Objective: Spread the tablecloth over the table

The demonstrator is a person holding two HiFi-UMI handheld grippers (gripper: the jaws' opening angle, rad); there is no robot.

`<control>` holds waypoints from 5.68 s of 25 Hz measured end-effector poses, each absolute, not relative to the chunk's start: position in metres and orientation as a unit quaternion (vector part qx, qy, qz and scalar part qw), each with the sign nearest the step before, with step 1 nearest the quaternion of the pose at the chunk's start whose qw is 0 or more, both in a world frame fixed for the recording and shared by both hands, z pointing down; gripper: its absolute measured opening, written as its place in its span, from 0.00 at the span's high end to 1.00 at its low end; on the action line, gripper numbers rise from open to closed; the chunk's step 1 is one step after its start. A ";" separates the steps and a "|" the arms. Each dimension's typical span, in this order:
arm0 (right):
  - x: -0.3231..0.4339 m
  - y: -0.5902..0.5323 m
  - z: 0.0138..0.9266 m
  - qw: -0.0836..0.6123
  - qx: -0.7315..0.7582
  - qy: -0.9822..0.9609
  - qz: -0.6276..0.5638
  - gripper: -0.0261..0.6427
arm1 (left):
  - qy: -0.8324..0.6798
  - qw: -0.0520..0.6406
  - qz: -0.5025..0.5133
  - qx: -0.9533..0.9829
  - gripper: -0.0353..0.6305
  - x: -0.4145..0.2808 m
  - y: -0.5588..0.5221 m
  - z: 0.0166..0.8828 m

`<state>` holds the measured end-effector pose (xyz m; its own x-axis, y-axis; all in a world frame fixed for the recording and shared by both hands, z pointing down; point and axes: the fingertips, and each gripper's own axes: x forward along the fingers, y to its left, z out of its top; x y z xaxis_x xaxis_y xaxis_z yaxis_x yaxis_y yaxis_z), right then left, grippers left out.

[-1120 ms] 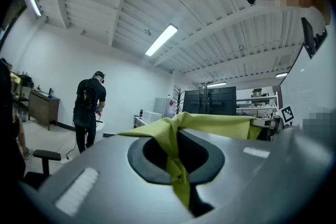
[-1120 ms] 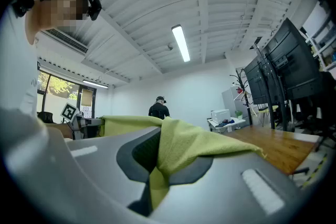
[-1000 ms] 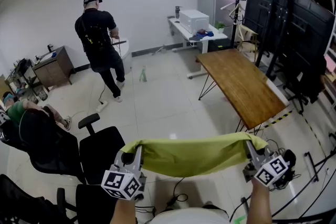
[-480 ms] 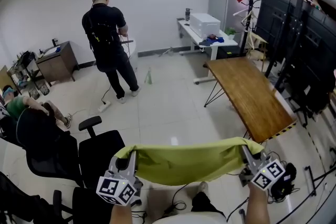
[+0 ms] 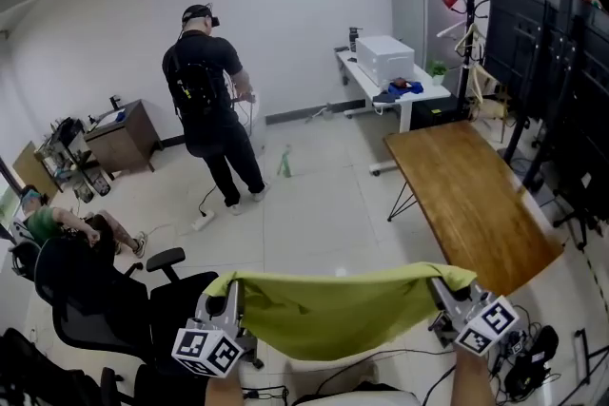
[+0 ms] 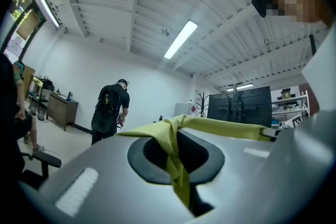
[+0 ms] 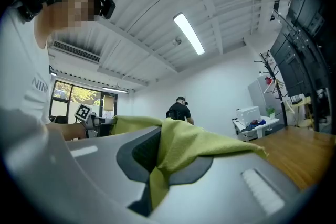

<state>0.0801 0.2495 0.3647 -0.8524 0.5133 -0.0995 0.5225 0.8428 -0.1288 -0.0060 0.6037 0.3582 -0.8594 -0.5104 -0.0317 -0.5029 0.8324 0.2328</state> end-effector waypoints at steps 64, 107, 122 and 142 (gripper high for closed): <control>0.114 -0.129 0.356 0.102 -0.365 0.919 -0.113 0.94 | -0.574 0.020 -0.036 0.817 0.94 -0.247 -0.127 0.321; 0.111 -0.534 0.522 -0.003 -0.483 0.836 -0.259 0.94 | -0.524 0.132 0.110 0.834 0.94 -0.258 -0.526 0.526; 0.110 -0.631 0.650 -0.077 -0.480 0.821 -0.301 0.94 | -0.550 0.197 0.161 0.795 0.93 -0.256 -0.626 0.657; 0.091 -0.649 0.725 -0.168 -0.494 0.804 -0.283 0.47 | -0.519 0.253 0.175 0.798 0.51 -0.274 -0.630 0.711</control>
